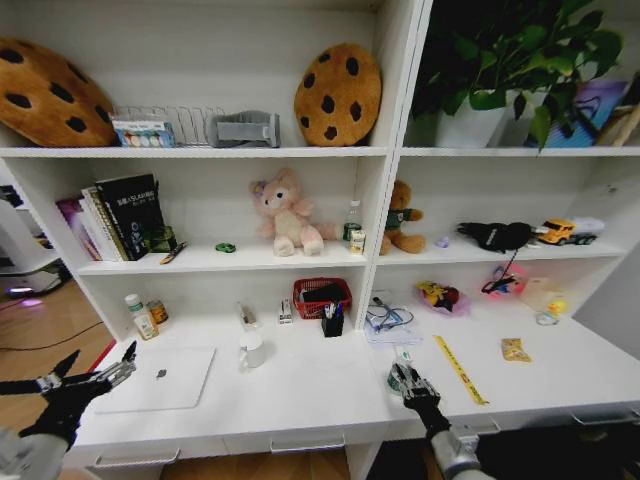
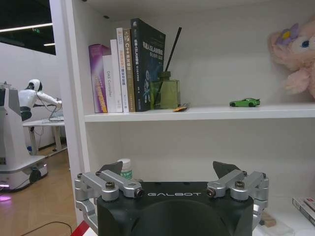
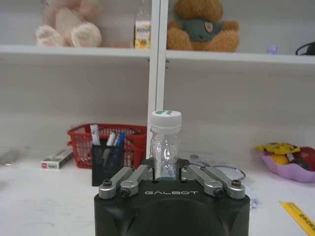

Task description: Organize the objects on the table.

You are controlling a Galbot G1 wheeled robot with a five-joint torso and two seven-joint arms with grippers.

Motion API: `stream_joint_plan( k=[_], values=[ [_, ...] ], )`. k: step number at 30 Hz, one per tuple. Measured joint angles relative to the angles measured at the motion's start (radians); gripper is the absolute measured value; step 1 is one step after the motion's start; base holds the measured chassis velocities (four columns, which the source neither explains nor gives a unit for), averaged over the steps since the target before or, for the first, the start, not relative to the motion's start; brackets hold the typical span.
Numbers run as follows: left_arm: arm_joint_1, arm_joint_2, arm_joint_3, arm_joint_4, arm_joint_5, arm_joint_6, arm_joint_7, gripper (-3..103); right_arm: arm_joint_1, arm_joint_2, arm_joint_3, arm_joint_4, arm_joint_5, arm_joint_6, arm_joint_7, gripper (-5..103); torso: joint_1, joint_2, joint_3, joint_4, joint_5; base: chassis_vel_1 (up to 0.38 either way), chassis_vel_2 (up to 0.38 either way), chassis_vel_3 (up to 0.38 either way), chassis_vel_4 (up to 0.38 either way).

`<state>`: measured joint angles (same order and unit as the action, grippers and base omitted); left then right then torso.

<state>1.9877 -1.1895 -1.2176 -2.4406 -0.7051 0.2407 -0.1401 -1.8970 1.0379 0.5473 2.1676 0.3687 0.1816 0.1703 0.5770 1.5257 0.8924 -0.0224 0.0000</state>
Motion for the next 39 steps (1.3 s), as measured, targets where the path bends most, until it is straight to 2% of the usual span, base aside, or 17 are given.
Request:
stream_joint_plan(
  k=[1, 2, 3, 4, 5, 9, 10, 12, 13, 14, 15, 18, 20, 21, 23, 26, 39],
  values=[
    [0.000, 0.000, 0.000, 0.000, 0.000, 0.000, 0.000, 100, -0.097, 0.018, 0.032, 0.054, -0.023, 0.041, -0.020, 20, 0.000, 0.000, 0.000, 0.0000, -0.0003, 0.000, 0.000, 0.000, 0.000],
    [0.000, 0.000, 0.000, 0.000, 0.000, 0.000, 0.000, 100, -0.097, 0.018, 0.032, 0.054, -0.023, 0.041, -0.020, 20, 0.000, 0.000, 0.000, 0.0000, -0.0003, 0.000, 0.000, 0.000, 0.000],
    [0.000, 0.000, 0.000, 0.000, 0.000, 0.000, 0.000, 100, -0.174, 0.036, 0.044, 0.069, -0.058, 0.086, -0.026, 20, 0.000, 0.000, 0.000, -0.0001, -0.0004, 0.000, 0.000, 0.000, 0.000],
    [0.000, 0.000, 0.000, 0.000, 0.000, 0.000, 0.000, 100, -0.274, 0.068, 0.056, 0.065, -0.119, 0.175, -0.041, 20, 0.000, 0.000, 0.000, -0.0005, 0.0000, 0.000, 0.000, 0.000, 0.000],
    [0.000, 0.000, 0.000, 0.000, 0.000, 0.000, 0.000, 100, -0.274, 0.068, 0.056, 0.065, -0.119, 0.175, -0.041, 20, 0.000, 0.000, 0.000, -0.0005, 0.0000, 0.000, 0.000, 0.000, 0.000],
    [0.000, 0.000, 0.000, 0.000, 0.000, 0.000, 0.000, 100, -0.469, 0.098, 0.078, -0.052, -0.247, 0.466, -0.069, 20, 0.000, 0.000, 0.000, -0.0004, -0.0003, 0.000, 0.000, 0.000, 0.000],
    [0.000, 0.000, 0.000, 0.000, 0.000, 0.000, 0.000, 100, -0.469, 0.098, 0.078, -0.052, -0.247, 0.466, -0.069, 20, 0.000, 0.000, 0.000, -0.0004, -0.0003, 0.000, 0.000, 0.000, 0.000],
    [0.000, 0.000, 0.000, 0.000, 0.000, 0.000, 0.000, 100, -0.496, 0.102, 0.090, -0.167, -0.284, 0.567, -0.063, 20, 0.000, 0.000, 0.000, -0.0002, -0.0001, 0.000, 0.000, 0.000, 0.000],
    [0.000, 0.000, 0.000, 0.000, 0.000, 0.000, 0.000, 100, -0.496, 0.102, 0.090, -0.167, -0.284, 0.567, -0.063, 20, 0.000, 0.000, 0.000, -0.0002, -0.0001, 0.000, 0.000, 0.000, 0.000],
    [0.000, 0.000, 0.000, 0.000, 0.000, 0.000, 0.000, 100, -0.473, 0.112, 0.100, -0.261, -0.304, 0.611, -0.054, 20, 0.000, 0.000, 0.000, -0.0005, 0.0001, 0.000, 0.000, 0.000, 0.000],
    [0.000, 0.000, 0.000, 0.000, 0.000, 0.000, 0.000, 100, -0.444, 0.112, 0.101, -0.325, -0.313, 0.625, -0.046, 20, 0.000, 0.000, 0.000, -0.0005, 0.0002, 0.000, 0.000, 0.000, 0.000],
    [0.000, 0.000, 0.000, 0.000, 0.000, 0.000, 0.000, 100, -0.429, 0.111, 0.099, -0.355, -0.313, 0.629, -0.044, 20, 0.000, 0.000, 0.000, -0.0005, 0.0002, 0.000, 0.000, 0.000, 0.000],
    [0.000, 0.000, 0.000, 0.000, 0.000, 0.000, 0.000, 100, -0.331, 0.098, 0.068, -0.518, -0.287, 0.632, -0.042, 20, 0.000, 0.000, 0.000, -0.0002, 0.0004, 0.000, 0.000, 0.000, 0.000],
    [0.000, 0.000, 0.000, 0.000, 0.000, 0.000, 0.000, 100, -0.331, 0.098, 0.068, -0.518, -0.287, 0.632, -0.042, 20, 0.000, 0.000, 0.000, -0.0002, 0.0004, 0.000, 0.000, 0.000, 0.000],
    [0.000, 0.000, 0.000, 0.000, 0.000, 0.000, 0.000, 100, -0.247, 0.096, 0.057, -0.633, -0.258, 0.631, -0.061, 20, 0.000, 0.000, 0.000, -0.0003, 0.0002, 0.000, 0.000, 0.000, 0.000],
    [0.000, 0.000, 0.000, 0.000, 0.000, 0.000, 0.000, 100, -0.171, 0.094, 0.045, -0.723, -0.226, 0.629, -0.071, 20, 0.000, 0.000, 0.000, -0.0003, 0.0002, 0.000, 0.000, 0.000, 0.000],
    [0.000, 0.000, 0.000, 0.000, 0.000, 0.000, 0.000, 100, 0.072, 0.093, -0.058, -1.030, -0.204, 0.622, -0.071, 20, 0.000, 0.000, 0.000, -0.0002, 0.0000, 0.000, 0.000, 0.000, 0.000]
  ],
)
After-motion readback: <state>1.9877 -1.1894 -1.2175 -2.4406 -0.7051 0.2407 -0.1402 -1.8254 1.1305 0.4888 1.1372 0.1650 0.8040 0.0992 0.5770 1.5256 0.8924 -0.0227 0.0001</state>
